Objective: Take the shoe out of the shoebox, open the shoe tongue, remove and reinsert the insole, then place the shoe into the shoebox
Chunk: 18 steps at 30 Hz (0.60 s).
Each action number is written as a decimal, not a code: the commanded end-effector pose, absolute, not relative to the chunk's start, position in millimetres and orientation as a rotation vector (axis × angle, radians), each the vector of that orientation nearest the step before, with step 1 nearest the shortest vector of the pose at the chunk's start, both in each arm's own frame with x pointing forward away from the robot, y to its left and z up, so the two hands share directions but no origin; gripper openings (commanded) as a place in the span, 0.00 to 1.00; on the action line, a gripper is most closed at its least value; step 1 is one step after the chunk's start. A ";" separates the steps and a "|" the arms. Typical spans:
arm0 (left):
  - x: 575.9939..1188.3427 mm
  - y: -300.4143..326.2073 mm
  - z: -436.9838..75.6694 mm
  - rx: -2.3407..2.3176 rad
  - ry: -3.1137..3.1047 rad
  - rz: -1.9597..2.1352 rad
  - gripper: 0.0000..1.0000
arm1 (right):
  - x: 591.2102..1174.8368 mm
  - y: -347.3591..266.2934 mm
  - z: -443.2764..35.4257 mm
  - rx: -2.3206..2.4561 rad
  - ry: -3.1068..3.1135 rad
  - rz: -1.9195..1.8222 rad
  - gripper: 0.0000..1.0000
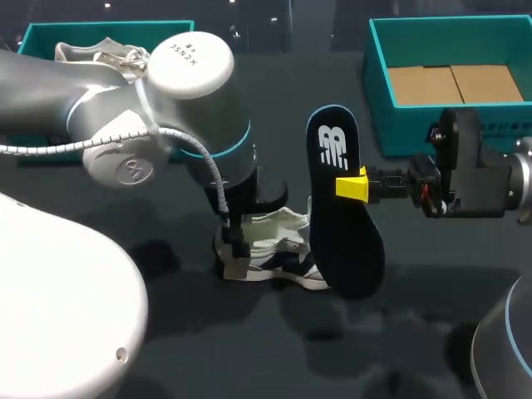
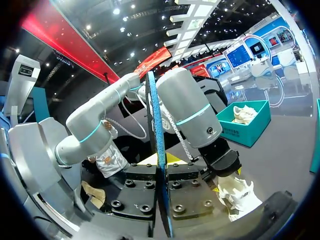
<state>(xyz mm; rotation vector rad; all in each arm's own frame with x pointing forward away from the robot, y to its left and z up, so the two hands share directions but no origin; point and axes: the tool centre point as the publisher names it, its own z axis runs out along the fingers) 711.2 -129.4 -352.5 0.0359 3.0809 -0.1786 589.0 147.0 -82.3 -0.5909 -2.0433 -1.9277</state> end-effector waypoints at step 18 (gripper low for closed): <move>742.1 -172.0 -343.4 0.076 3.094 -0.118 1.00 | 588.3 148.7 -82.4 -0.596 -2.045 -1.927 0.00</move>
